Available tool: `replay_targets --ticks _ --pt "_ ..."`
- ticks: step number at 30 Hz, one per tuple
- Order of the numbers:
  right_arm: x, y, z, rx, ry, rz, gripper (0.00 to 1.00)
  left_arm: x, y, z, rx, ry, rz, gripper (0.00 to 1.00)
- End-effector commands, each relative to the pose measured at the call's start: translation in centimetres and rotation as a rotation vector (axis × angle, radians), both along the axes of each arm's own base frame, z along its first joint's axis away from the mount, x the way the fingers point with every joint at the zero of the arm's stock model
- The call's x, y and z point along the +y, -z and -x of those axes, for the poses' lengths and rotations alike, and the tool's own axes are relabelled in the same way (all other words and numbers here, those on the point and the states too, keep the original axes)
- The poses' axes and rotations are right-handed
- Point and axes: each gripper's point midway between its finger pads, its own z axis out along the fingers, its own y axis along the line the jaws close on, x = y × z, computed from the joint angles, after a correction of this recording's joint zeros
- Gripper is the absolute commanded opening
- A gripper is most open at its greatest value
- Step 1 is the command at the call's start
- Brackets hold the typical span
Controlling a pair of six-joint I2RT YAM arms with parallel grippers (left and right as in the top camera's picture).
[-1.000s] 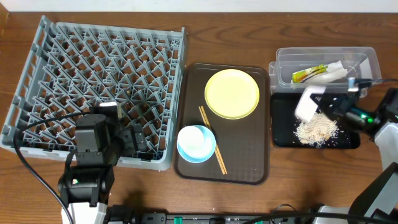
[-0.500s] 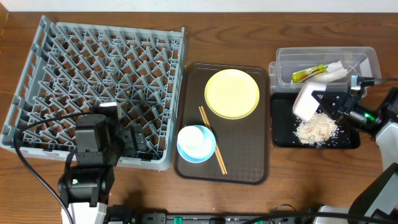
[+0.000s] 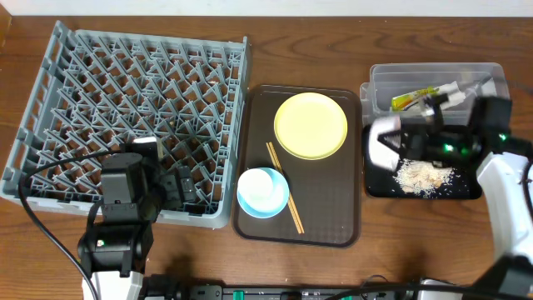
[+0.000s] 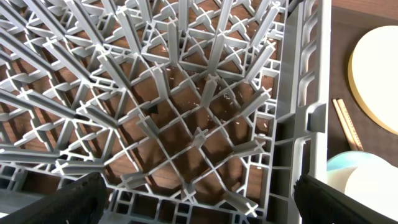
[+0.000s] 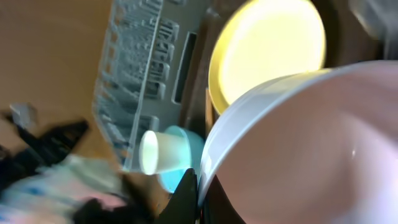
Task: Sort waste into correct bins and load items into the dishwasher
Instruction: 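Carry the empty white bowl with the right gripper toward the left arm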
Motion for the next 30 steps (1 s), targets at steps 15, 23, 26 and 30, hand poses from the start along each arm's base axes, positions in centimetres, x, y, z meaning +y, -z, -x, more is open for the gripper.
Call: replay_targets --ticks 15,23,26,30 --pt "14.1 3.0 -5.2 -0.470 -0.290 0.713 0.01 -0.1 -0.9 -0.3 -0.024 0.007 -0.006 0.99" --pt "15.6 11.6 -4.8 -0.317 -0.389 0.786 0.01 -0.1 -0.9 -0.3 -0.024 0.007 -0.006 0.99" --pt "15.6 12.5 -4.7 -0.297 -0.400 0.788 0.05 -0.1 -0.9 -0.3 -0.024 0.007 -0.006 0.99" --pt "16.6 11.1 -4.2 -0.317 -0.421 0.726 0.19 -0.1 -0.9 -0.3 -0.024 0.007 -0.006 0.99"
